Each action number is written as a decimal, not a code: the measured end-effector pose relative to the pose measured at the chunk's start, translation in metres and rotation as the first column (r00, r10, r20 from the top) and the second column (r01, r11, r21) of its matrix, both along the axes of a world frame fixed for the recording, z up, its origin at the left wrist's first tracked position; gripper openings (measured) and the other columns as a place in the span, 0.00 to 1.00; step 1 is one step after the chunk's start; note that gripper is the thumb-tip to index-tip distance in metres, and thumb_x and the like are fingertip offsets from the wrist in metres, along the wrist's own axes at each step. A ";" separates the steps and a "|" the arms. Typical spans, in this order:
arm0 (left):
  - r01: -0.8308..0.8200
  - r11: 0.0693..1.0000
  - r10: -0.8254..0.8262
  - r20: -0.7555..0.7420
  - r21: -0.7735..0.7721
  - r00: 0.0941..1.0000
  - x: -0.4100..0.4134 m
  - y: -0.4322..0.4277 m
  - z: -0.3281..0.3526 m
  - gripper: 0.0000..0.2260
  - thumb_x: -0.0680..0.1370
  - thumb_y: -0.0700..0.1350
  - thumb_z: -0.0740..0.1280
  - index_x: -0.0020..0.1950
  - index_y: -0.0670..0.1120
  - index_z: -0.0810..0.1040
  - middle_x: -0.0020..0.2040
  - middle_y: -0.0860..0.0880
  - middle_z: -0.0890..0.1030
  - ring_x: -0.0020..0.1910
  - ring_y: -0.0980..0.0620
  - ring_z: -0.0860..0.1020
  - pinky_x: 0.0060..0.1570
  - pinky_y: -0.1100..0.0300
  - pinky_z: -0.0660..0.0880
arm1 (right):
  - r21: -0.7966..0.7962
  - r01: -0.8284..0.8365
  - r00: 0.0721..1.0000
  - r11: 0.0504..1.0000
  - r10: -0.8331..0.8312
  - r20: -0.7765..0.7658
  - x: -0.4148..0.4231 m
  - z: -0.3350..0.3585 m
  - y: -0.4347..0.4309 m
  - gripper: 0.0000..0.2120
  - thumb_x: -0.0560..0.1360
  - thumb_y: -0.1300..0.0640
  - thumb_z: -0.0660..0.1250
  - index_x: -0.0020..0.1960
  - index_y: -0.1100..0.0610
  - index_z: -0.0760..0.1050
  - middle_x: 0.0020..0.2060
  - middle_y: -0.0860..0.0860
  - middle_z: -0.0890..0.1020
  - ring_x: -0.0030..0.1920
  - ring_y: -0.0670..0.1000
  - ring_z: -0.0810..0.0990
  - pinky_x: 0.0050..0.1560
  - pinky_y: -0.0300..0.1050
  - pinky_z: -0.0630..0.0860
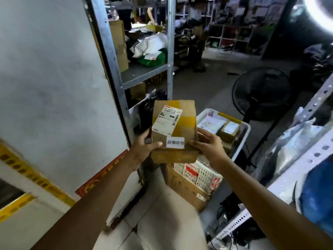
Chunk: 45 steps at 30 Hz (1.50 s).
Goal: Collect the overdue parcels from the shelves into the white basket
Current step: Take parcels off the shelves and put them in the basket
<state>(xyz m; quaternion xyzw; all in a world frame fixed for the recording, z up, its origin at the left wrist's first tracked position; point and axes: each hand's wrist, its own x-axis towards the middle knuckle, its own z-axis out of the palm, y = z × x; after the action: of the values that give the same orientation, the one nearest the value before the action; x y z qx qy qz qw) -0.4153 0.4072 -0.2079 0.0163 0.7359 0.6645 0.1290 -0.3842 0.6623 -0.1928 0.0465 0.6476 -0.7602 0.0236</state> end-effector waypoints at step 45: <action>0.492 0.867 -0.426 0.400 -0.076 0.812 -0.351 0.201 -0.275 0.40 0.69 0.38 0.79 0.77 0.53 0.65 0.62 0.56 0.78 0.65 0.53 0.76 0.63 0.47 0.77 | 0.155 0.546 0.759 0.824 -0.564 0.324 -0.220 -0.281 0.147 0.31 0.68 0.65 0.78 0.67 0.50 0.74 0.60 0.48 0.80 0.61 0.50 0.78 0.59 0.55 0.79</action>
<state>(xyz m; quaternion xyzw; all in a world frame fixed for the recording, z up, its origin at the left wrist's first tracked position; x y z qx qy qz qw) -0.7664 0.6085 -0.4831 0.0570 0.7277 0.5367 0.4233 -0.6040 0.8098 -0.4739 0.3734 0.6087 -0.6947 -0.0869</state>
